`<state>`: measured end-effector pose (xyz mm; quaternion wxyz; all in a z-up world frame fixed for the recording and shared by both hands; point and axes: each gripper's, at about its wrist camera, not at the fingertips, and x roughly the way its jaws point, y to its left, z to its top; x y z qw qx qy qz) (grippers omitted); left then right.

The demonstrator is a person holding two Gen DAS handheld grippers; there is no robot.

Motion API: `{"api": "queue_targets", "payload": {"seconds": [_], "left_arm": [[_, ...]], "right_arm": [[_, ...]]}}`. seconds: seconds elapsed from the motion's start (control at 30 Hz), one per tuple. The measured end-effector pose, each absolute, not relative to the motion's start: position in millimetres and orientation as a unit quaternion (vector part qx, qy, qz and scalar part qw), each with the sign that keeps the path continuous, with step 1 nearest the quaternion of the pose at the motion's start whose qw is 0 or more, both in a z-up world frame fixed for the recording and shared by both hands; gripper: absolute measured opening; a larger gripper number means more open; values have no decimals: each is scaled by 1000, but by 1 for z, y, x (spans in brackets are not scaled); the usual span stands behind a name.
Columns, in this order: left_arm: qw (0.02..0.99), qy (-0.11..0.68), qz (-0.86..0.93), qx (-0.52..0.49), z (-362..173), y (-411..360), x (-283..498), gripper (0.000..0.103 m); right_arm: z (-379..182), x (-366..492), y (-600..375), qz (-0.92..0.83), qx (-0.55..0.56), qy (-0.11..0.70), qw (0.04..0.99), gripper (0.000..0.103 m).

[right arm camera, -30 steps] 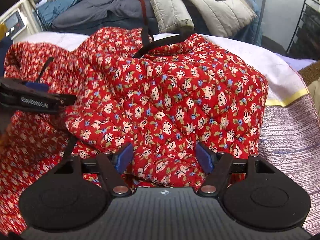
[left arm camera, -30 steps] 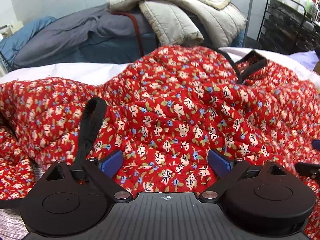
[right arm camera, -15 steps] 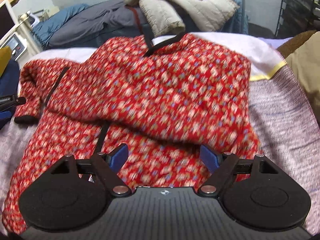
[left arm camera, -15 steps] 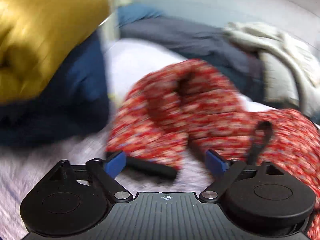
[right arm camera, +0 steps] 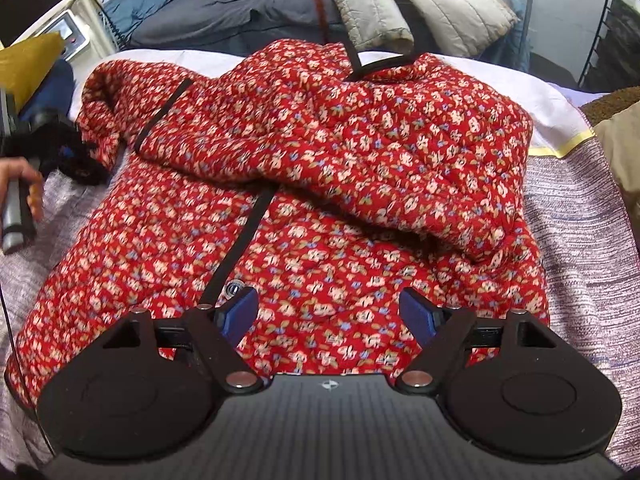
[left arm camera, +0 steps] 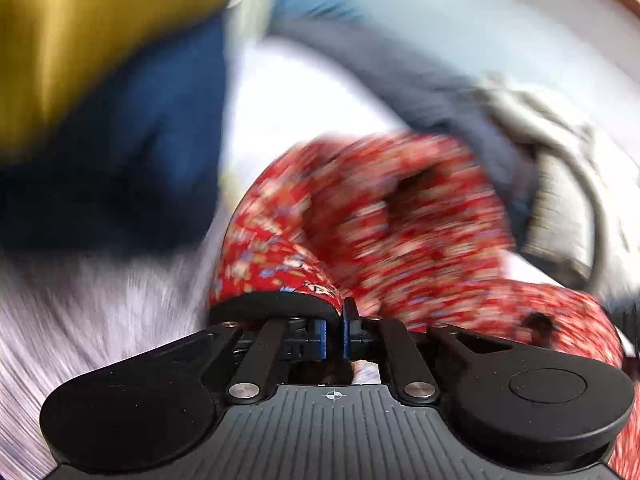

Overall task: Fold large clothes
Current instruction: 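Grasp the jacket sleeve cuff with the left gripper and lift it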

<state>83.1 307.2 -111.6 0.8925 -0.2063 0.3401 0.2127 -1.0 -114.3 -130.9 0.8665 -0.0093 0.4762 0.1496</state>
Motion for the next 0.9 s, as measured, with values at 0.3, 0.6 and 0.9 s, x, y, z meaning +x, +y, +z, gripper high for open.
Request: {"api": "queue_targets", "payload": {"seconds": [0.3, 0.6, 0.9], "left_arm": [[957, 170, 187, -145, 90, 315, 38, 45], [960, 177, 209, -62, 147, 309, 88, 45], [974, 226, -17, -22, 94, 96, 105, 45]], "right_arm": [[-121, -8, -126, 170, 22, 468, 867, 74], [-106, -13, -145, 184, 53, 448, 873, 74], [-109, -28, -181, 152, 88, 448, 876, 74]]}}
